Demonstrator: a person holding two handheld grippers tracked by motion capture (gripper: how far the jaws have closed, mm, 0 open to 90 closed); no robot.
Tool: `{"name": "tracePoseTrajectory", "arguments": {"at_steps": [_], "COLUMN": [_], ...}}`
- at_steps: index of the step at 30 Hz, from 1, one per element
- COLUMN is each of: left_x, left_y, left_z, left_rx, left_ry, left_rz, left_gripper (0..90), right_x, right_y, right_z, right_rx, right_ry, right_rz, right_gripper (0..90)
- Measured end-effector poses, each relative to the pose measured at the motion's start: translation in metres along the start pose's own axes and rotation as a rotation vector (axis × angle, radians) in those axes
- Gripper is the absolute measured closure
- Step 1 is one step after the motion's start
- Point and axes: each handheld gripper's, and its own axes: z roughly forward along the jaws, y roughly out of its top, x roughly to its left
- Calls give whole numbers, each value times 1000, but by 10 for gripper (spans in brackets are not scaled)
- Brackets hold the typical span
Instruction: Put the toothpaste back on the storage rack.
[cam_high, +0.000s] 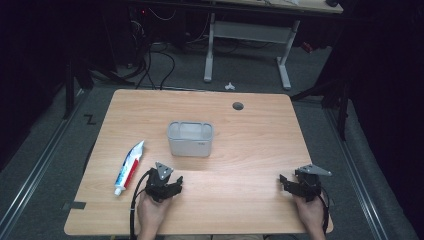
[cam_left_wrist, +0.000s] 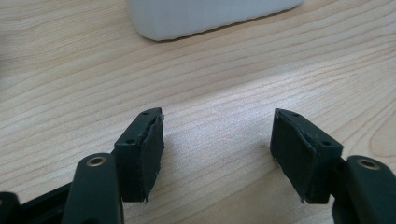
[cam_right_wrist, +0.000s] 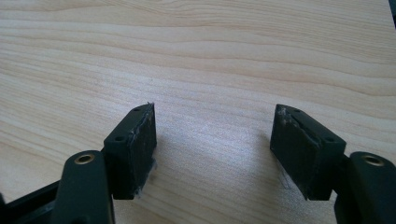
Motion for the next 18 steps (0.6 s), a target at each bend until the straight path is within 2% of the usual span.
{"name": "tracePoseTrajectory", "arguments": {"at_steps": [18], "left_x": [1], "left_y": [0], "left_z": [0], "left_rx": [3], "left_ry": [-5], "left_rz": [-1], "left_gripper": [338], "right_x": [0], "right_y": [0], "right_z": [0], "right_rx": [0], "right_ry": [-1], "right_rz": [3], "right_gripper": [316]}}
